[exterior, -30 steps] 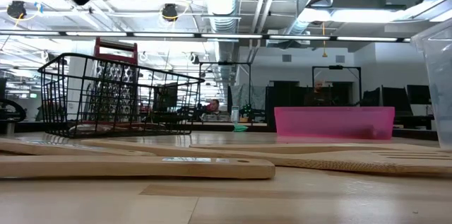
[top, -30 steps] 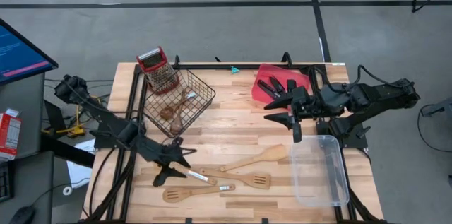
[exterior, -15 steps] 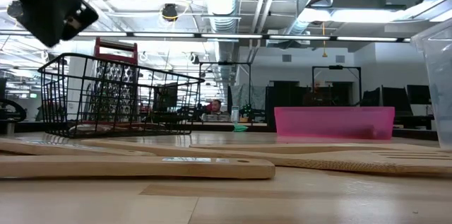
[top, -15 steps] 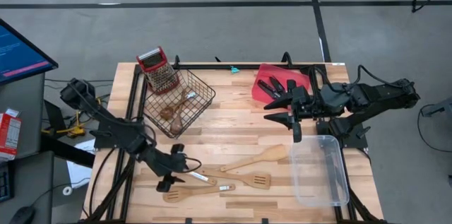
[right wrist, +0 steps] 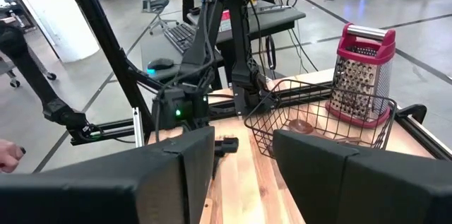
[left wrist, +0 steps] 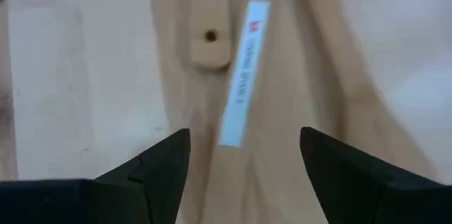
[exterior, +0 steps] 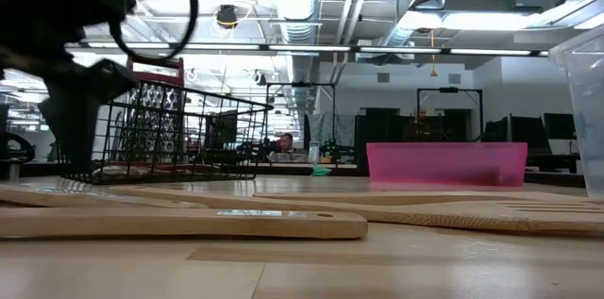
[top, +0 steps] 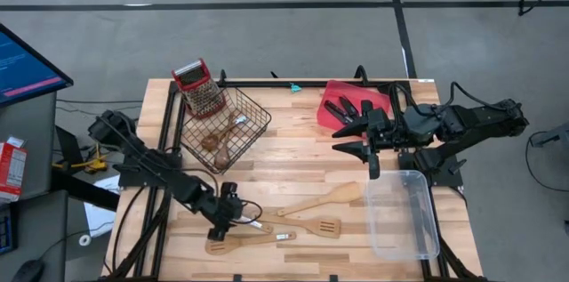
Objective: Pick & Place Kitchen Items
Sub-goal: Put the top brown serving spoon into the black wire basket
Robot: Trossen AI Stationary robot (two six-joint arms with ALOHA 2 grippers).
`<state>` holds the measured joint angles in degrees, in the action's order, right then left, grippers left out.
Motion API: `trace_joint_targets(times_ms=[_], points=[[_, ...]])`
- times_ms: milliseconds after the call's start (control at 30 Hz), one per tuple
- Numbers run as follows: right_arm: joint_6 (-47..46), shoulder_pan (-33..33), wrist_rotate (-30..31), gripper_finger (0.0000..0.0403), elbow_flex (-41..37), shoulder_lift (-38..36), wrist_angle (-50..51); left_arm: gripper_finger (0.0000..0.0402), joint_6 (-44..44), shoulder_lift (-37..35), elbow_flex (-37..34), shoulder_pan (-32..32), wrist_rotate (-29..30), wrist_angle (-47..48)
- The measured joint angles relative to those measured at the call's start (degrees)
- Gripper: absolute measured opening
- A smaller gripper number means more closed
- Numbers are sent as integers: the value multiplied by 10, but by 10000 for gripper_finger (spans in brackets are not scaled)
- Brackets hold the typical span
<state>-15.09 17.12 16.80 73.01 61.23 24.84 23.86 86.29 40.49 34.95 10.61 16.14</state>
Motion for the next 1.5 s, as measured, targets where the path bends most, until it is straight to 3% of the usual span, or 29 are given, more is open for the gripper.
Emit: trace_joint_targets(times_ms=[467,967,1267,1500], points=[[0,0,0,161,0,0,0,235,2,58,1,-13,-14,-1],[0,0,0,161,0,0,0,41,4,59,1,-13,-24,13],[0,0,0,161,-1,0,0,39,50,47,0,-13,-39,10],[0,0,0,161,-1,0,0,39,91,-35,-3,-12,-35,22]])
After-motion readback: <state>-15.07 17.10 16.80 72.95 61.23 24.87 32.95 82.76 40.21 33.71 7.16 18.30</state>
